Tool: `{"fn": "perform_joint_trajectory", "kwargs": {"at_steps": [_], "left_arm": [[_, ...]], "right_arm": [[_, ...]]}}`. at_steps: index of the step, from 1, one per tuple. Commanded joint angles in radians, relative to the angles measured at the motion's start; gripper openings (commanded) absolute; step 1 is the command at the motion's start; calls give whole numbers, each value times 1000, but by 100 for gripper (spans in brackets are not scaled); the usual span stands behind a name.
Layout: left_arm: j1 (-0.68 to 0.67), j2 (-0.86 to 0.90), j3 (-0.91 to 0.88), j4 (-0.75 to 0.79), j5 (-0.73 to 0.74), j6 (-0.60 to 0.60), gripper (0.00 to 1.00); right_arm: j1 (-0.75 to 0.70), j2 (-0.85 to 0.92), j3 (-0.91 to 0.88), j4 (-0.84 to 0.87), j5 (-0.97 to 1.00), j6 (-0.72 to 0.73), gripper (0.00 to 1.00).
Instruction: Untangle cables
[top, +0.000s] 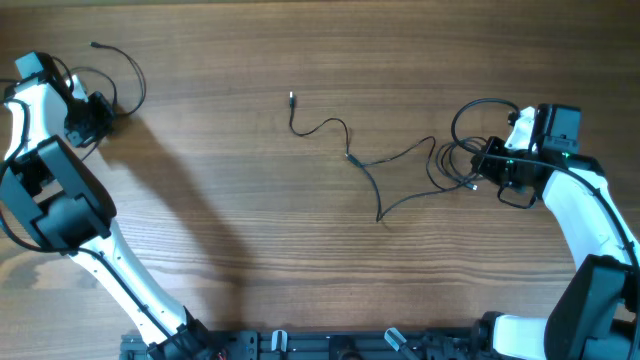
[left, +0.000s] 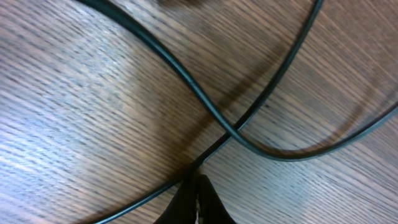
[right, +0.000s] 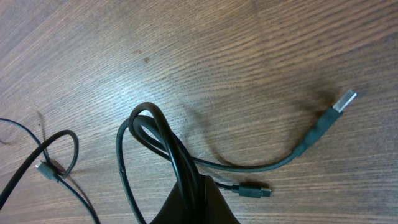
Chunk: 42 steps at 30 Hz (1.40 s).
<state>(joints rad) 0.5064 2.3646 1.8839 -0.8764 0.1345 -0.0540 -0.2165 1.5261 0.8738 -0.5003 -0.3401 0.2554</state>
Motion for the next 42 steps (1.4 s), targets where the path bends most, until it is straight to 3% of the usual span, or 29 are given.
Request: {"fn": "perform_joint_trajectory", "kwargs": {"at_steps": [1,6,12,18,22,32,42], "left_arm": [[32,67,-6,32,-103,3,4],[76,86,-6,221,-224,-137,4],[114,86,-6,465,-225,-292,4],[115,86,-2,648,-173,-302,4],[101,85,29,653,-31,-302,4],[39,-72,99,493,10,-320,4],[-116,0,97,337,22,-132,4]], "right_arm": [[7,8,3,9,-15,-19,5],[7,8,3,12,-15,-19,5],[7,8,3,10,-16,-16,5],[7,8,3,9,-19,10,5],[7,8,3,9,-27,18,5],[7,8,3,-34,-26,14,5],[7,8,3,-13,-26,5,5]]}}
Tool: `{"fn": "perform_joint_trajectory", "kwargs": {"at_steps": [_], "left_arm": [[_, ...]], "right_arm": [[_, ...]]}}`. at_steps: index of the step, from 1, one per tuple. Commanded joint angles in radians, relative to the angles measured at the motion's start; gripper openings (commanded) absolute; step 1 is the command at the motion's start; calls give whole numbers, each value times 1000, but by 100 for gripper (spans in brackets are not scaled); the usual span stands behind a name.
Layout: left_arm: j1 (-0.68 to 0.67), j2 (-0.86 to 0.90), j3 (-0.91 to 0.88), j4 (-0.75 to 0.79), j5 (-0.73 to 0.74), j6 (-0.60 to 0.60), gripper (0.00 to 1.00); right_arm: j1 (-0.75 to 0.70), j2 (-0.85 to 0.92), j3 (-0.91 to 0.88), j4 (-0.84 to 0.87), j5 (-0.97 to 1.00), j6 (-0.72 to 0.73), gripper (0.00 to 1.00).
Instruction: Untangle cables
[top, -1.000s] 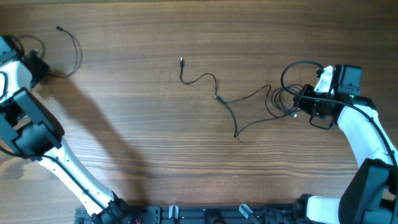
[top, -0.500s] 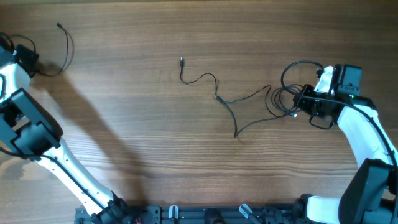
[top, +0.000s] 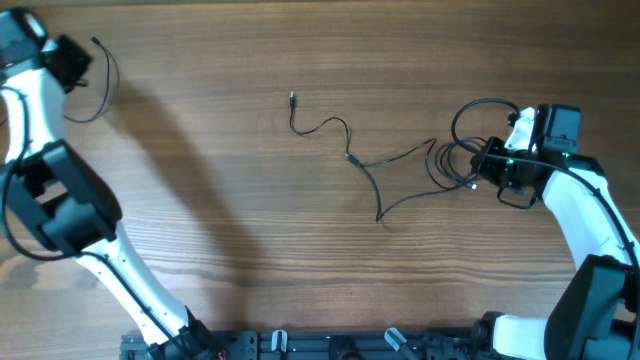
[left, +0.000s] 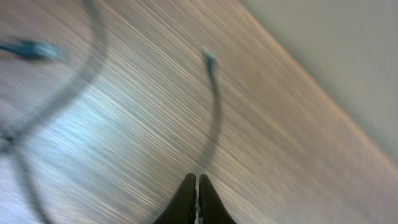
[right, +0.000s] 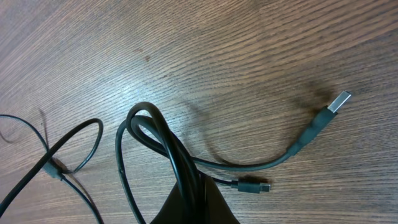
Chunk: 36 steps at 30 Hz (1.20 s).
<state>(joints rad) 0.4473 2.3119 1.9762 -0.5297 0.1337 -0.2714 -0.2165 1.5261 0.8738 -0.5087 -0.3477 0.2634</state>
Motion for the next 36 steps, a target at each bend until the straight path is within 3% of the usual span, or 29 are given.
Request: {"fn": "perform_joint_trajectory", "kwargs": {"at_steps": [1,9,14,21,26,30,31,34,36], "left_arm": [[-69,66,4,-6,22,85,4],[-96,170,4,36,-45,85,4],[-71,203,4,27,-222,79,4],[32,163,7,11,-307,-97,4],[109,124,7,-30,-257,-154,4],[125,56,7,-52,32,-72,5],[122,38,7,-55,100,-73,11],[100,-13,7,-60,259,-74,47],[71,-51,7,-72,352,-74,57]], "right_arm": [[7,8,3,-6,-18,-3,5],[7,8,3,-8,-18,-11,5],[7,8,3,-8,-18,-27,5],[7,8,3,-8,-19,-27,5],[7,8,3,-7,-18,-36,4],[7,7,3,14,-25,-38,4],[7,7,3,22,-47,-39,5],[7,1,10,37,-133,-40,4],[8,-12,24,45,-195,-56,5]]}}
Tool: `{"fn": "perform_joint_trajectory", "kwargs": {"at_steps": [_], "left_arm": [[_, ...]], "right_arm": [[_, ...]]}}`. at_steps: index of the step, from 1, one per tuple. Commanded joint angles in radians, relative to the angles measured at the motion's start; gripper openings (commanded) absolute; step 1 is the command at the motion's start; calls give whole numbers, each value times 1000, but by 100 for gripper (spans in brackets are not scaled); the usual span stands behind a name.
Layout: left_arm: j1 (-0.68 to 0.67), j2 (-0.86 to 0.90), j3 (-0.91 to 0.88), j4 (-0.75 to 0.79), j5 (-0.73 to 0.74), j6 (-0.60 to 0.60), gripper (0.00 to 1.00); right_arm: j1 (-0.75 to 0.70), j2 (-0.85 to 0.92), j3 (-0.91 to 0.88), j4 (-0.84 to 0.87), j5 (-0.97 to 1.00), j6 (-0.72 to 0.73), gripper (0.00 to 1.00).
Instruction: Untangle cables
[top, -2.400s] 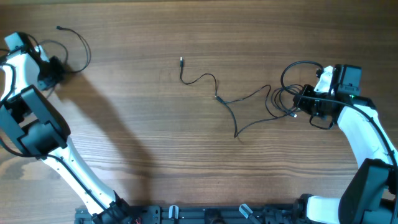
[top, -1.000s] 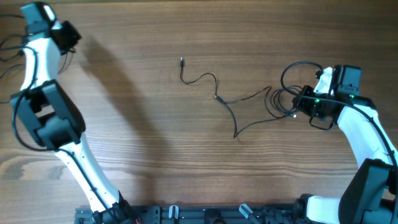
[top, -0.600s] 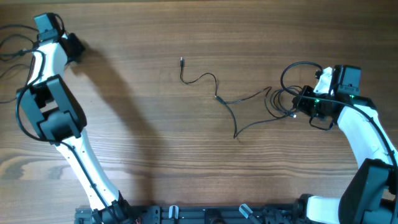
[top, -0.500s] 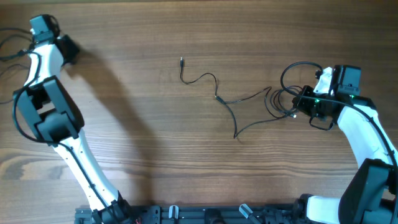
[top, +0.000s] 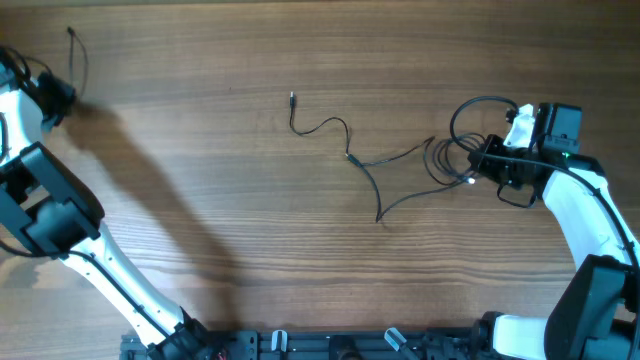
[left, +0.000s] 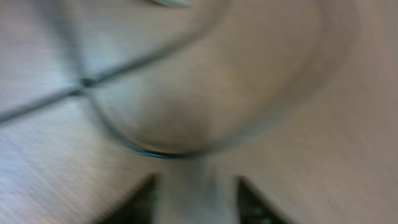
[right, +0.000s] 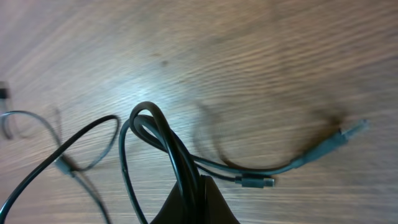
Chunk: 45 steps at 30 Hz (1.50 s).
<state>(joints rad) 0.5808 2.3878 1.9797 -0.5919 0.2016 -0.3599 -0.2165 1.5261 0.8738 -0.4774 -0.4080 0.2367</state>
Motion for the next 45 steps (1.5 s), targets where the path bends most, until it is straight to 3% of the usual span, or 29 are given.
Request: {"fn": "perform_joint_trajectory", "kwargs": {"at_steps": [1,4,8,15,16,17,18,21,24,30,36,41,45], "left_arm": [[-76,-139,4,-18,304,15,59],[-136,-187,4,-81,311,16,60],[-224,-216,4,-167,311,15,79],[-380,-216,4,-333,311,15,82],[-402,-216,4,-346,311,15,83],[-426,-216,4,-358,311,15,84],[-448,-216,4,-367,311,15,85],[-519,-216,4,-395,311,15,87],[-594,-216,4,-431,311,16,88],[-762,-216,3,-458,311,15,87],[-943,-215,3,-478,243,-2,74],[-1048,-215,-18,-504,130,-236,77],[-1104,-211,-69,-449,129,-532,100]], "right_arm": [[11,-18,31,18,-153,-31,4],[37,-36,48,36,-177,-35,5],[115,-58,51,77,-177,-35,5],[231,-93,52,111,-157,-110,8],[232,-100,52,111,-125,-105,27],[232,-104,52,109,-76,-98,87],[228,-105,52,99,-11,-80,100],[203,-106,52,41,214,40,100],[164,-106,52,-5,314,68,100],[46,-106,52,-61,341,212,100],[-65,-111,52,-104,285,210,100],[-101,-111,51,-134,173,152,100],[-101,-111,50,-152,159,148,100]]}}
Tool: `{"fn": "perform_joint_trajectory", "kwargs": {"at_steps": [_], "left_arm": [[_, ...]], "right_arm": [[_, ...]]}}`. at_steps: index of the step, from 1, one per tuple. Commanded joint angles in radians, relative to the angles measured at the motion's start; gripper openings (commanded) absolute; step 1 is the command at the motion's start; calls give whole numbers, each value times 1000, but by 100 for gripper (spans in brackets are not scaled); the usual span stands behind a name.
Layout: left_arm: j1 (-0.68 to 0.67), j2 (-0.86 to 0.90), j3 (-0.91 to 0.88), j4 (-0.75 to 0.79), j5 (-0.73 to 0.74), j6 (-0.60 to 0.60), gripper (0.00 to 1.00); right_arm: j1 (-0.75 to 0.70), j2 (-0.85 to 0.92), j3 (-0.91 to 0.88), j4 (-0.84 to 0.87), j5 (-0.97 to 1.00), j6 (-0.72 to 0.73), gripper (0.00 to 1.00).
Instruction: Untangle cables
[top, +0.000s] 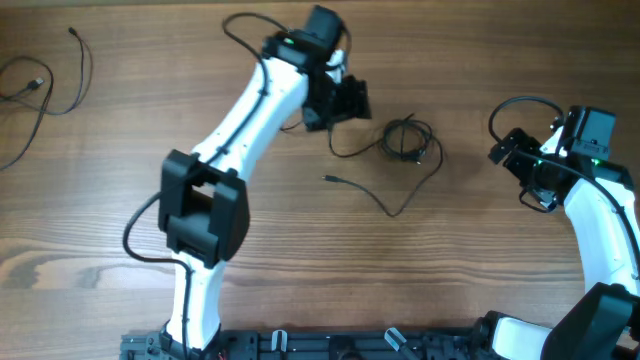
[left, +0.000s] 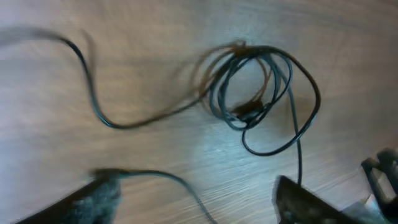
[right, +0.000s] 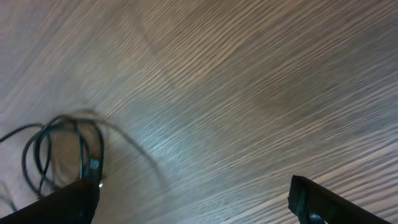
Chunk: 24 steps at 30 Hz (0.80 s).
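Observation:
A thin black cable, bunched into a small coil (top: 410, 138), lies at the table's middle with loose ends trailing toward the front left (top: 330, 180). My left gripper (top: 345, 100) hangs open just left of that coil (left: 261, 93), and a strand of thin cable runs by its left finger (left: 93, 199). My right gripper (top: 505, 150) stands open at the right, with nothing between its fingers (right: 323, 202). A thicker black cable loop (top: 522, 103) lies round the right gripper. Another thin cable (top: 40, 85) lies apart at the far left.
The left arm (top: 250, 100) stretches across the table's left half up to the back centre. The table's left edge is beside the separated cable. Bare wood (top: 450, 260) fills the front of the table.
My left gripper has gone from the far left edge to the back centre beside the coil. My right gripper, then shut on the thick cable, is now open and farther right. The coil has shifted left.
My left gripper was shut on a thin cable at the far left, then held it nearer the back left corner, then stood open there. That cable now lies at the left, and the gripper is at the centre. My right gripper stayed shut on the thick cable until now.

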<state>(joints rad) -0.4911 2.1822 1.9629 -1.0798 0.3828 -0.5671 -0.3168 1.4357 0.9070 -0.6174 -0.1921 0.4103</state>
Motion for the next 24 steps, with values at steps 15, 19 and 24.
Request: {"fn": "perform_joint_trajectory", "kwargs": {"at_steps": [15,19,24], "left_arm": [[-135,10,-171,369,-81,-400,76],[-135,5,-171,396,-32,-179,82],[-156,-2,-171,396,-32,108,75]], "right_arm": [[-1,-19,16,-31,-56,-44,100],[-1,-19,14,-31,-56,-44,100],[-1,-19,-2,-15,-56,-43,100]]}}
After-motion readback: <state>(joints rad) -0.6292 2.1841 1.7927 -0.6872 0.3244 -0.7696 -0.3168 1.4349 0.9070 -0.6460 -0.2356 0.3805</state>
